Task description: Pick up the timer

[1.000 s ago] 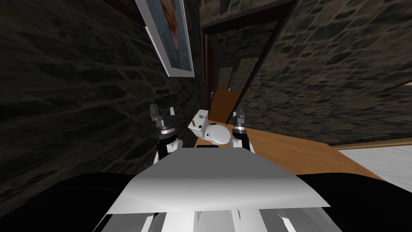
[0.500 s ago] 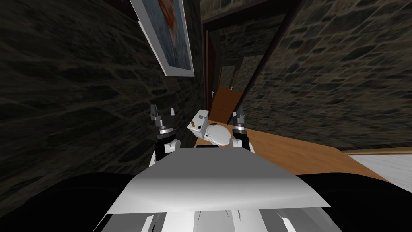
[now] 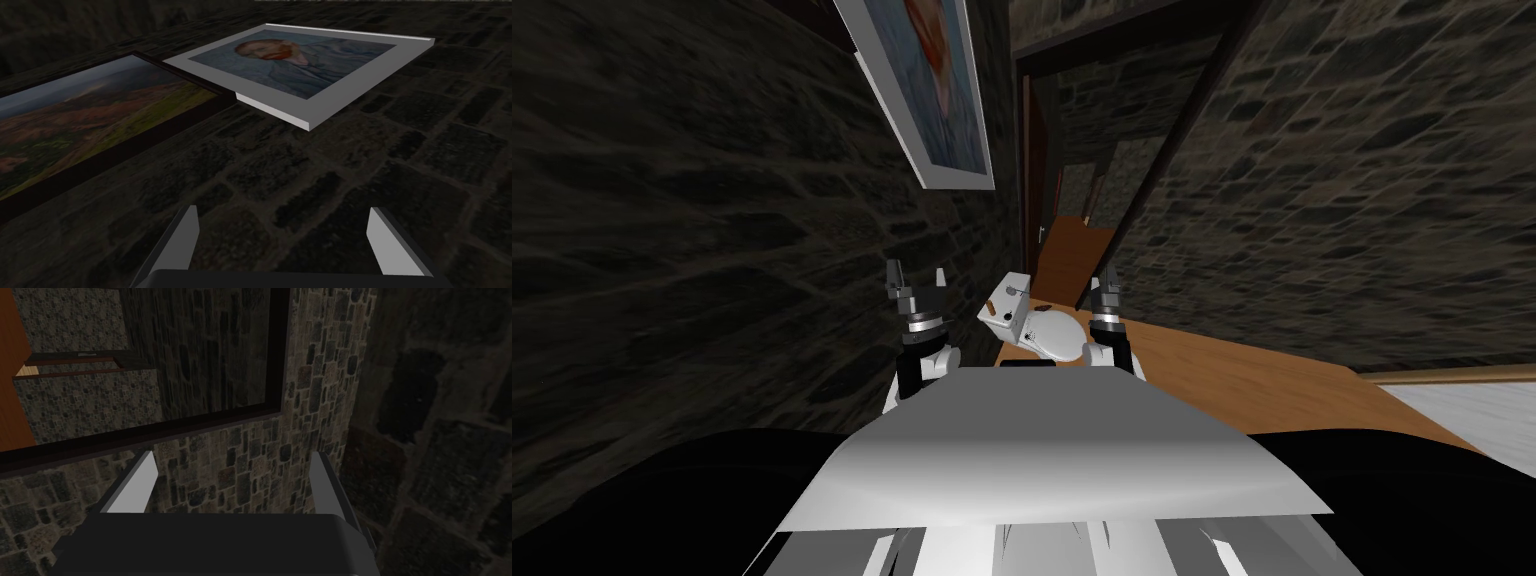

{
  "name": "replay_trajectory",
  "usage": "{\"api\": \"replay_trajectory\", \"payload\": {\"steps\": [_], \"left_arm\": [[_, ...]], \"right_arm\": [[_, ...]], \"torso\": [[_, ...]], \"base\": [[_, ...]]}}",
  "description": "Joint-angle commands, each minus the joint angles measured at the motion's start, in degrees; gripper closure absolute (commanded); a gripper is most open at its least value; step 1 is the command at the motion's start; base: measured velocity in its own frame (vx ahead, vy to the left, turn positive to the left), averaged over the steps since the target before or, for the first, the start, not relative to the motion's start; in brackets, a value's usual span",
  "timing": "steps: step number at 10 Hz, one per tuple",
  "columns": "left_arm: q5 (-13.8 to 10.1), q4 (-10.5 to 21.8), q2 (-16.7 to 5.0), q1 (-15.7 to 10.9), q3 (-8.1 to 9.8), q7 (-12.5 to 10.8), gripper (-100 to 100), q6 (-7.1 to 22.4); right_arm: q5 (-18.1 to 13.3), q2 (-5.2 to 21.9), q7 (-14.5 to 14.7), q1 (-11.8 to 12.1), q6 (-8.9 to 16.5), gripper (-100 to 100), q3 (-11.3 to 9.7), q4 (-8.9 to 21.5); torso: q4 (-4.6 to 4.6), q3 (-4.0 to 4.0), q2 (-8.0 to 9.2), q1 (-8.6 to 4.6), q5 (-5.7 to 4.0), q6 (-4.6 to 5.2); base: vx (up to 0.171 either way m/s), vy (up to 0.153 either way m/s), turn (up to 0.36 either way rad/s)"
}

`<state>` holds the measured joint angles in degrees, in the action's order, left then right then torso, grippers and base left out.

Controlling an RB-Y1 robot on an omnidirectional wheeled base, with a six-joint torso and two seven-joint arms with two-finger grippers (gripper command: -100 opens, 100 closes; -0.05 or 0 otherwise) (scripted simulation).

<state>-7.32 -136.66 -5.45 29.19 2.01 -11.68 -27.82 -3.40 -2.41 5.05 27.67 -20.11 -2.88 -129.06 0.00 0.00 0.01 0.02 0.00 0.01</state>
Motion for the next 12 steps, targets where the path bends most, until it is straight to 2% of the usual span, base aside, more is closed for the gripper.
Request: {"api": "replay_trajectory", "payload": {"steps": [1,2,7,8,11,12], "left_arm": [[0.0,0.0,0.0,0.0,0.00,0.0,-100,0.0],[0.0,0.0,0.0,0.0,0.00,0.0,-100,0.0],[4.7,6.7,-1.1,-8.4,6.77,-2.4,-100,4.1],[4.7,6.7,-1.1,-8.7,6.77,-2.4,-100,4.1],[8.3,11.9,-1.4,-14.8,12.15,-4.4,-100,7.8],[8.3,12.8,-1.4,-15.9,12.29,-4.4,-100,7.8]], "right_arm": [[0.0,0.0,0.0,0.0,0.0,0,0.0,0.0],[0.0,0.0,0.0,0.0,0.0,0,0.0,0.0],[0.0,0.0,0.0,0.0,0.0,0,0.0,0.0],[0.0,0.0,0.0,0.0,0.0,0,0.0,0.0],[0.0,0.0,0.0,0.0,0.0,0,0.0,0.0],[0.0,0.0,0.0,0.0,0.0,0,0.0,0.0]], "torso": [[0.00,0.00,0.00,0.00,0.00,0.00],[0.00,0.00,0.00,0.01,0.00,0.00],[0.06,0.14,0.25,-0.43,-0.09,0.01],[0.06,0.14,0.25,-0.42,-0.10,0.01],[0.06,0.17,0.30,-0.40,-0.09,0.01],[0.07,0.18,0.31,-0.48,-0.11,0.00]], "base": [[0.000,0.000,0.000],[-0.008,-0.010,0.030],[-0.067,-0.088,-0.015],[-0.064,-0.085,-0.003],[-0.083,-0.111,-0.024],[-0.073,-0.107,-0.001]]}}
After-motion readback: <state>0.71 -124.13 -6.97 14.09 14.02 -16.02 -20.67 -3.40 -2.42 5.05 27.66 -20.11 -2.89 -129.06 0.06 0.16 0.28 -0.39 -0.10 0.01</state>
